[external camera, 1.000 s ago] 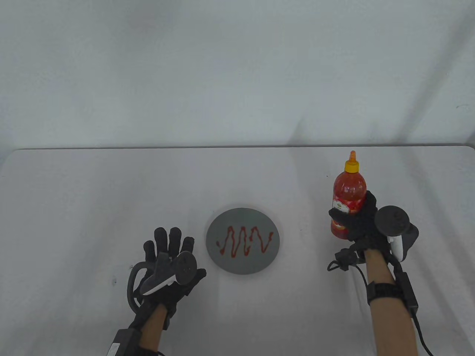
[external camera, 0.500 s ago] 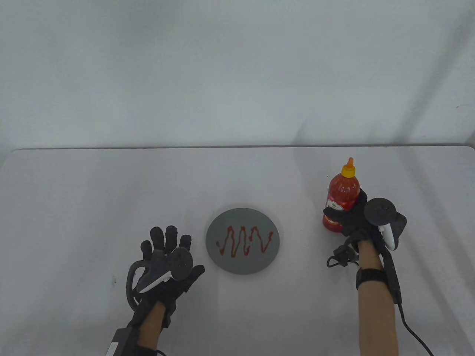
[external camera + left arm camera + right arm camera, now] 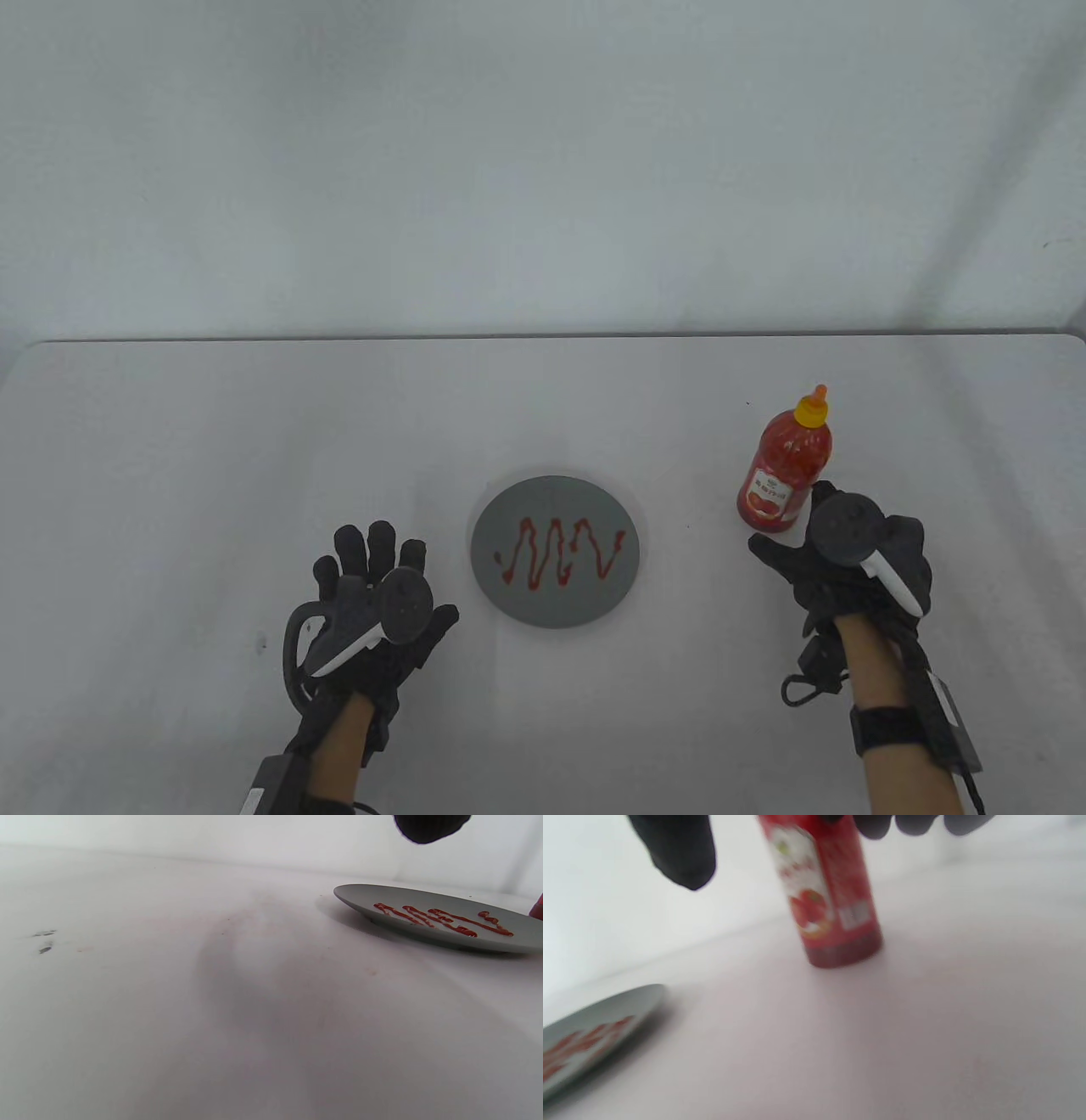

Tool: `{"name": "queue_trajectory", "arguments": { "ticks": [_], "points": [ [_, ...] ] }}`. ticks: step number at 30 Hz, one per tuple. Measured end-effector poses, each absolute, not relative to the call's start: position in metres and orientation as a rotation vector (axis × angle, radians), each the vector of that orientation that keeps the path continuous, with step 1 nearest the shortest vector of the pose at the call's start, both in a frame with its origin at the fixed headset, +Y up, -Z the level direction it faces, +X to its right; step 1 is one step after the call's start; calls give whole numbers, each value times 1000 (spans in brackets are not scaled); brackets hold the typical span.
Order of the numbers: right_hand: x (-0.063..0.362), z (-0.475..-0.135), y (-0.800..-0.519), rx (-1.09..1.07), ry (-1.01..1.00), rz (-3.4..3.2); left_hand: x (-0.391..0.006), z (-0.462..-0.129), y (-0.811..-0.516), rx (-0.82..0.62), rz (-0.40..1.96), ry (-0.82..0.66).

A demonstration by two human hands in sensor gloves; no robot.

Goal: Squeeze ketchup bottle to draw patterns on plate

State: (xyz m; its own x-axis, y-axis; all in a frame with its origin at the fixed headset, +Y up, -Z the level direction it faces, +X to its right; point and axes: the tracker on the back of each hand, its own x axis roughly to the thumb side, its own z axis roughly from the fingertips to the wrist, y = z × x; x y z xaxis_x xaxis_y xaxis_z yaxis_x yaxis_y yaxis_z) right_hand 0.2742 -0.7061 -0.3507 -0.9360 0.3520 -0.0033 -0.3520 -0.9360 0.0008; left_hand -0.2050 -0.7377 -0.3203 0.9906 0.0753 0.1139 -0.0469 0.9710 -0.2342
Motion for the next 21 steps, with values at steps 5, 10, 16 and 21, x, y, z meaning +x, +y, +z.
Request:
{"name": "queue_trajectory", "arguments": {
  "ticks": [5,10,16,21],
  "points": [
    [245,-301,-685,255,-192,2828,-206,-319,-739,-233,68,-119],
    [233,-291,-703,306,-266,2816,-205,-319,-737,-219,65,-115],
    [241,-297,-727,283,-101,2926,-204,-319,-737,-201,68,-120],
    [244,-299,-738,277,34,2957,-202,-320,-737,-200,72,-127]
  ]
}}
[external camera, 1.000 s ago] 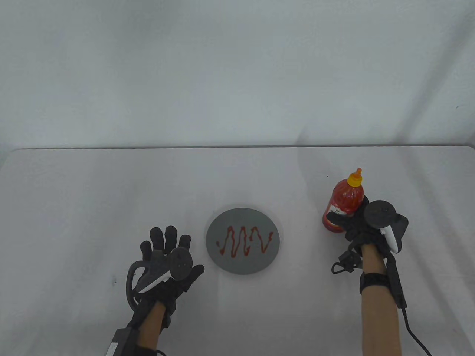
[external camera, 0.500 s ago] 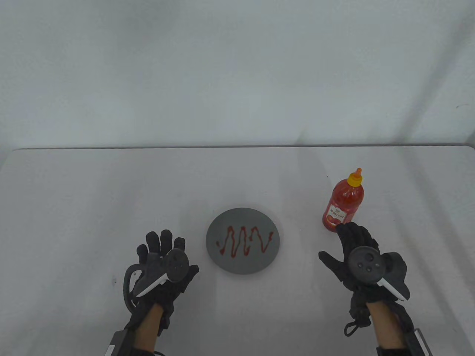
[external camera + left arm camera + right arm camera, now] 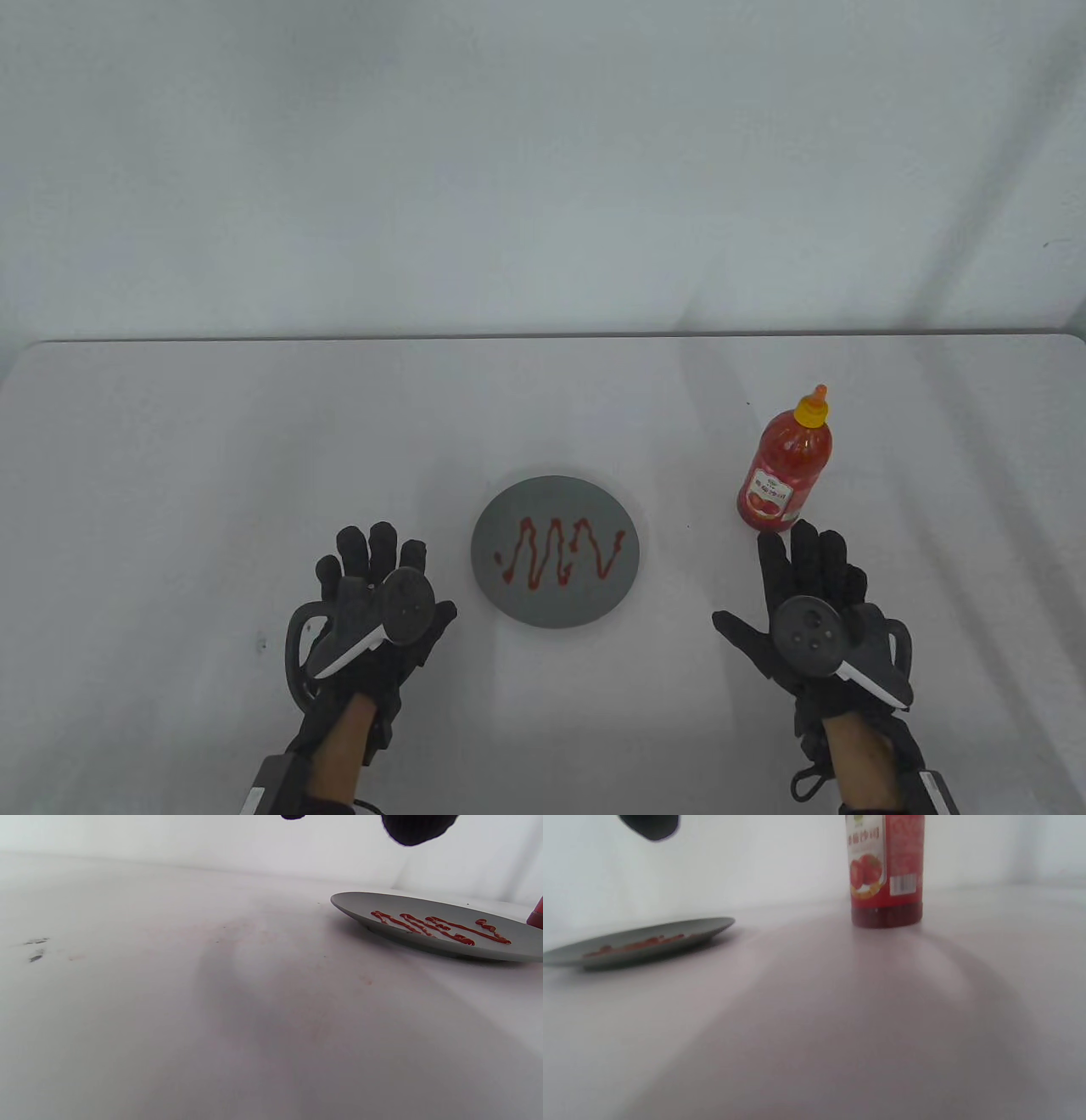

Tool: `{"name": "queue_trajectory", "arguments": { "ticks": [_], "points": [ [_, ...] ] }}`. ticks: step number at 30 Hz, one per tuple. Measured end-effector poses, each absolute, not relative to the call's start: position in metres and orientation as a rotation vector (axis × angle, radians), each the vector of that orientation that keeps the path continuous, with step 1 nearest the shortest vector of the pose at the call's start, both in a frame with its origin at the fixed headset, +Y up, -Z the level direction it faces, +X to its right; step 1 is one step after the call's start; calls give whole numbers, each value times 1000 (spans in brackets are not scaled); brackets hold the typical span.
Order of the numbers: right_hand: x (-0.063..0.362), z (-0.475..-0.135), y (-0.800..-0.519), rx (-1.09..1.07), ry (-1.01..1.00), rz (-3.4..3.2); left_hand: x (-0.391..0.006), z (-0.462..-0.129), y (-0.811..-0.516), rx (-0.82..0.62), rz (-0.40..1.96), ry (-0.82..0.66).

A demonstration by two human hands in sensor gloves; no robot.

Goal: Squeeze ketchup bottle to draw patterns on plate

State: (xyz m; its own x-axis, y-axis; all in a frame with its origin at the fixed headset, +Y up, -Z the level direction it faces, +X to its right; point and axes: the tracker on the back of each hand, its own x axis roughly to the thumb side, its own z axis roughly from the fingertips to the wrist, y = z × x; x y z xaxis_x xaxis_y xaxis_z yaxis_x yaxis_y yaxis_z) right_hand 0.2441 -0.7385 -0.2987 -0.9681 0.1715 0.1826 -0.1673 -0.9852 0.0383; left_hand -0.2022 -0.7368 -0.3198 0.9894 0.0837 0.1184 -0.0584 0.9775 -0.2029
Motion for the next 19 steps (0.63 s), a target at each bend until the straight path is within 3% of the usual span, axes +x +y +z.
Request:
{"name": "queue_trajectory", "arguments": {
  "ticks": [19],
  "points": [
    [237,-303,-742,294,46,2967,-205,-318,-738,-208,71,-113]
  ]
}}
